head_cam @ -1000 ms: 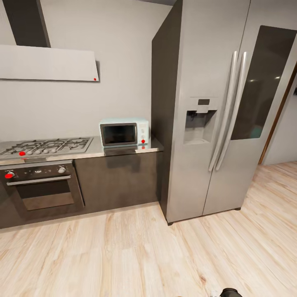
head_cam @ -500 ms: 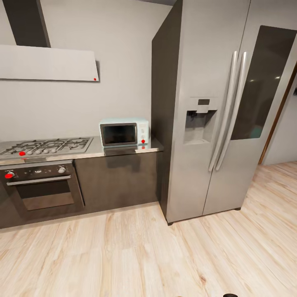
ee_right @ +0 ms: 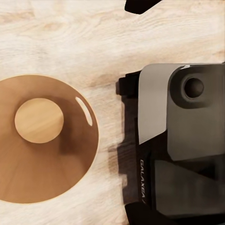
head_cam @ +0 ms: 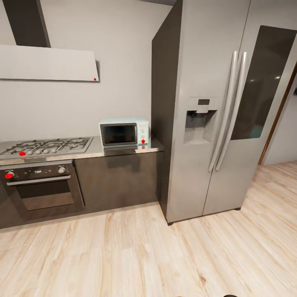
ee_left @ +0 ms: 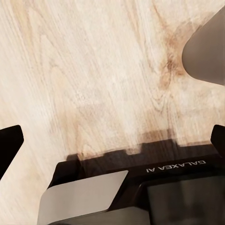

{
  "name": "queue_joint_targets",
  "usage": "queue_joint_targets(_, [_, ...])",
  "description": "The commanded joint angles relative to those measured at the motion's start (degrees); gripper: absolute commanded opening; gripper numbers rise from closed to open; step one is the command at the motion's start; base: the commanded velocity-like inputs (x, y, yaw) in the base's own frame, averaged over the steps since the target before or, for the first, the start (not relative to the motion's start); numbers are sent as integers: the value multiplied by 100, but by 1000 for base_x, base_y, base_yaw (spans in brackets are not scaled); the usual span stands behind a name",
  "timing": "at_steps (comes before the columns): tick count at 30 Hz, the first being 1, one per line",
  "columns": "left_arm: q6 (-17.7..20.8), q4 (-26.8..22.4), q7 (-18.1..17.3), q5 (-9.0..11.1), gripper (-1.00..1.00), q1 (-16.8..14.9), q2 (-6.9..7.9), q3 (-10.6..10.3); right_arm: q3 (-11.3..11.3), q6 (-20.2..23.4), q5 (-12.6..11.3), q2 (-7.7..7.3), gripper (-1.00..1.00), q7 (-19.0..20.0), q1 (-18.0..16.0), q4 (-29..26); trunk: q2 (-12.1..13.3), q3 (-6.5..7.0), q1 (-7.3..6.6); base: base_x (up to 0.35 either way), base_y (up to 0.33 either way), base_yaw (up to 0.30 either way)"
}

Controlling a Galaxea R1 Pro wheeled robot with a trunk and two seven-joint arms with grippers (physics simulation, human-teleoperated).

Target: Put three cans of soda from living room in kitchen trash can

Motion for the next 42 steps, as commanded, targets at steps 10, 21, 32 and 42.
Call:
queue_joint_targets(10, [0, -5, 0, -1, 100, 0, -2, 0, -2, -8, -1, -12, 100, 5, 0, 8, 0, 0, 0, 0, 0, 0])
queue_joint_targets(21, [0, -5, 0, -1, 100, 0, -2, -2, 28, -178, 17, 2, 100, 0, 0, 9, 0, 0, 0, 0, 0, 0])
queue_joint_targets(32, [0, -6, 0, -1, 100, 0, -2, -9, 27, -193, 20, 7, 100, -11, 0, 10, 0, -12, 0, 0, 0, 0])
queue_joint_targets(42, [0, 0, 0, -1, 100, 0, -2, -9, 20, -193, 9, 4, 100, -11, 0, 15, 0, -20, 0, 0, 0, 0])
